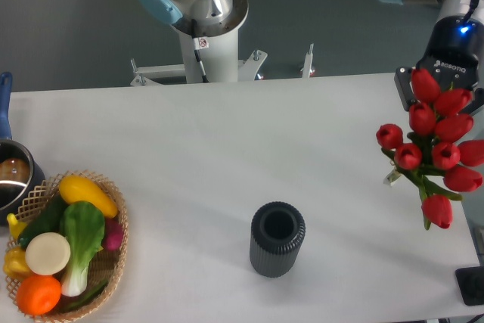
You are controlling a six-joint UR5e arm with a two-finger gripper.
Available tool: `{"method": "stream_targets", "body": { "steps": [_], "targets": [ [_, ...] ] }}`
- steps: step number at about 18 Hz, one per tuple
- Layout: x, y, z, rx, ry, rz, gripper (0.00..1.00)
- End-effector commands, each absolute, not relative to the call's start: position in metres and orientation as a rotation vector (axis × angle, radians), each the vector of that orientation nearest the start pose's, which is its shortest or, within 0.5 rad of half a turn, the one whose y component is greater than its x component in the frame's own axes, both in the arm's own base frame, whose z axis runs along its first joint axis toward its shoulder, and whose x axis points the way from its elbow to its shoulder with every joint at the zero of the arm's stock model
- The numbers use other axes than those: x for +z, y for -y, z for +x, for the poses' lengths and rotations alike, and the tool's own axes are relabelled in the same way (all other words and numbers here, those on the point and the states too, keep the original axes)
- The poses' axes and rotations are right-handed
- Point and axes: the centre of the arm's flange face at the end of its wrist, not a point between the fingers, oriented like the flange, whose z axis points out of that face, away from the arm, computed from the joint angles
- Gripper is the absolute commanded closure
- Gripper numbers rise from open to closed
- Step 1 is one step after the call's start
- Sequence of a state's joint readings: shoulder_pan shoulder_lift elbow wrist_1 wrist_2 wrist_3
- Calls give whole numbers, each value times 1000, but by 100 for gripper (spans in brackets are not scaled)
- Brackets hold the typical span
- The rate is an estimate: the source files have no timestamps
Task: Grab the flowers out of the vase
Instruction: 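Raise the held tulips higher, away from the vase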
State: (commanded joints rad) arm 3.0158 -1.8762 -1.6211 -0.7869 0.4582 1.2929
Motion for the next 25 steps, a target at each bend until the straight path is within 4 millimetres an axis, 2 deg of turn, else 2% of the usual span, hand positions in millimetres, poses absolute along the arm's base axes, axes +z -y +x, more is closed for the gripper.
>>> {"method": "stream_targets", "body": {
  "steps": [3,7,8,10,16,18,20,21,23,25],
  "targets": [
    [408,-280,-565,241,-107,-2149,83],
    [393,-269,-556,326,-72,-2401,82],
    [387,-276,-551,346,-81,-2493,82],
    [379,-281,-547,351,-83,-2563,81],
    [348,-262,-550,322,-30,-2769,78],
    [334,-262,-555,296,-23,-2834,78],
    [342,-279,-558,294,-62,-2859,79],
    [354,-284,-565,273,-72,-2896,79],
    [363,-291,-572,230,-79,-2922,78],
    [365,-297,-572,220,-93,-2929,78]
  ]
}}
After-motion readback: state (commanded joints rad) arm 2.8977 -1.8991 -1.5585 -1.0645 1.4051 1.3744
